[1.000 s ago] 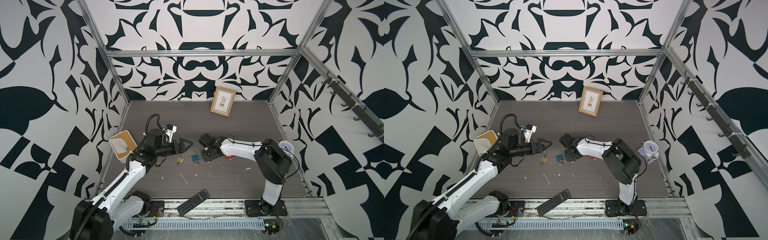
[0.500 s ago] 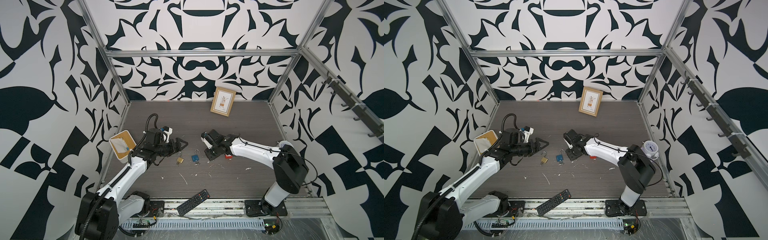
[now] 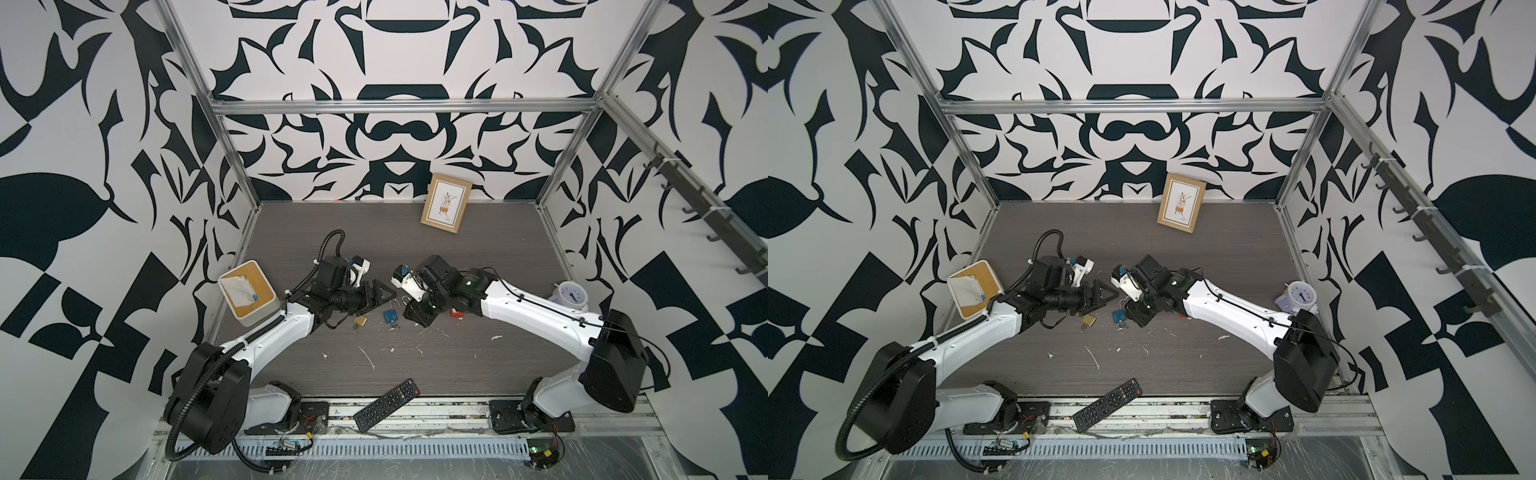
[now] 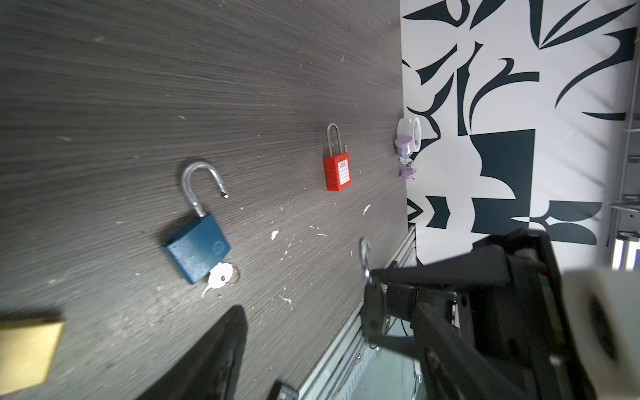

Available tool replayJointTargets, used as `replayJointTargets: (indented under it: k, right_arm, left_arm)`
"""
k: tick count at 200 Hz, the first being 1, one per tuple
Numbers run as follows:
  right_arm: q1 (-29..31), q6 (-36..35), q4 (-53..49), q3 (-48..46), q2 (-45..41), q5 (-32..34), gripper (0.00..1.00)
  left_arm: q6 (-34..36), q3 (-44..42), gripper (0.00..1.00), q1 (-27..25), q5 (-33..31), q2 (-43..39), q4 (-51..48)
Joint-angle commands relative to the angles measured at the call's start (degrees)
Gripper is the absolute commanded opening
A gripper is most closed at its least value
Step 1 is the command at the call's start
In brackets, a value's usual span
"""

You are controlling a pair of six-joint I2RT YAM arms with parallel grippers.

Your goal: Lock with the key

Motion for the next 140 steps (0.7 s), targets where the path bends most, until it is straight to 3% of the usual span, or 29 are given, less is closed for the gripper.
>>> replayJointTargets:
  k: [1, 65, 140]
  right_arm:
    - [1.0, -1.6, -1.0, 2.5, -2.3, -1.3, 0.00]
    - [2.3, -0.9, 0.6, 2.4, -3.0, -0.3, 0.00]
    - [2.4, 0.0, 1.3, 2.8, -2.6, 3.7, 0.00]
  left_arm:
    - [-2.0, 2.1, 0.75, -0.5, 1.0, 1.6, 4.3]
    - [-3.6, 4.9, 0.54, -5.5, 1.8, 6.9, 7.0]
    - [-4.2, 4.0, 0.35, -5.5, 2.0, 5.9, 8.0]
